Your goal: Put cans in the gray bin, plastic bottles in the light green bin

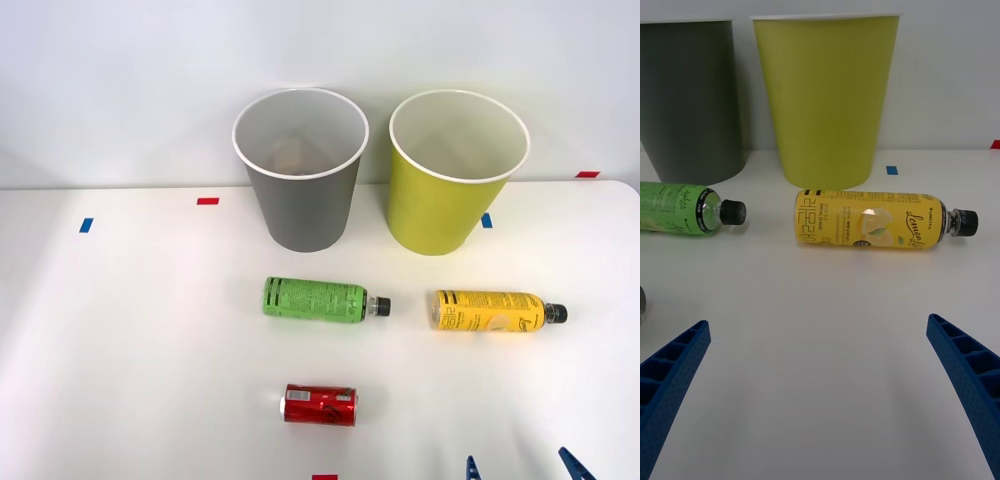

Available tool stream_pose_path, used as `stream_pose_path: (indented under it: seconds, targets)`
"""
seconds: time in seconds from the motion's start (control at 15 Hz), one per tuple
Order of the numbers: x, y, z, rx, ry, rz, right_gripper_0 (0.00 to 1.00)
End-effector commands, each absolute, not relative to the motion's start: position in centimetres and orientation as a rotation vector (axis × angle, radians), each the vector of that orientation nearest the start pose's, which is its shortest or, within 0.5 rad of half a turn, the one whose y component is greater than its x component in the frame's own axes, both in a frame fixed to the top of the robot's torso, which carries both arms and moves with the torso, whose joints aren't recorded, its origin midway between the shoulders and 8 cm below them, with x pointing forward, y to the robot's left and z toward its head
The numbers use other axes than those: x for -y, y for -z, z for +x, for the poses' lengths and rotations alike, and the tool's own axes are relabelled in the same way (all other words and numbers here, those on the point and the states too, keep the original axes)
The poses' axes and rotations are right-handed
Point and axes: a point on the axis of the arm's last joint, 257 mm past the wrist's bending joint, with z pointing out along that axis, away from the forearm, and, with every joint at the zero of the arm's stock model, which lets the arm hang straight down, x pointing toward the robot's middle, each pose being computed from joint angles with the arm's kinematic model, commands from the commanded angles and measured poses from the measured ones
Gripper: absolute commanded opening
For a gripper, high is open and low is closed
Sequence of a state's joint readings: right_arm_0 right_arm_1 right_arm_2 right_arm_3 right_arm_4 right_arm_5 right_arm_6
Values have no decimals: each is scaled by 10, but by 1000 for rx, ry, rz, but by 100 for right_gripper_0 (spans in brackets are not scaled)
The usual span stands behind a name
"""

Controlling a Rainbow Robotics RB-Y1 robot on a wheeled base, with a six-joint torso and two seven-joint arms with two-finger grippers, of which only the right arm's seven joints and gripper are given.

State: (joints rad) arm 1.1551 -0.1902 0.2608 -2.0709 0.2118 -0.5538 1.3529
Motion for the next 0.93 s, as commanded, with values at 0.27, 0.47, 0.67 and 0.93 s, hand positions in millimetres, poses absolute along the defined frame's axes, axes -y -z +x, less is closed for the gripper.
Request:
stream_pose_path:
  seconds: [0.27,0.47,0.67,0.93]
  targets:
    - [215,264,208,-1658,-54,-59,100]
    - [215,264,208,-1658,-54,-59,100]
    - [215,264,208,-1658,-54,-59,100]
    - [215,264,208,-1658,-54,-59,100]
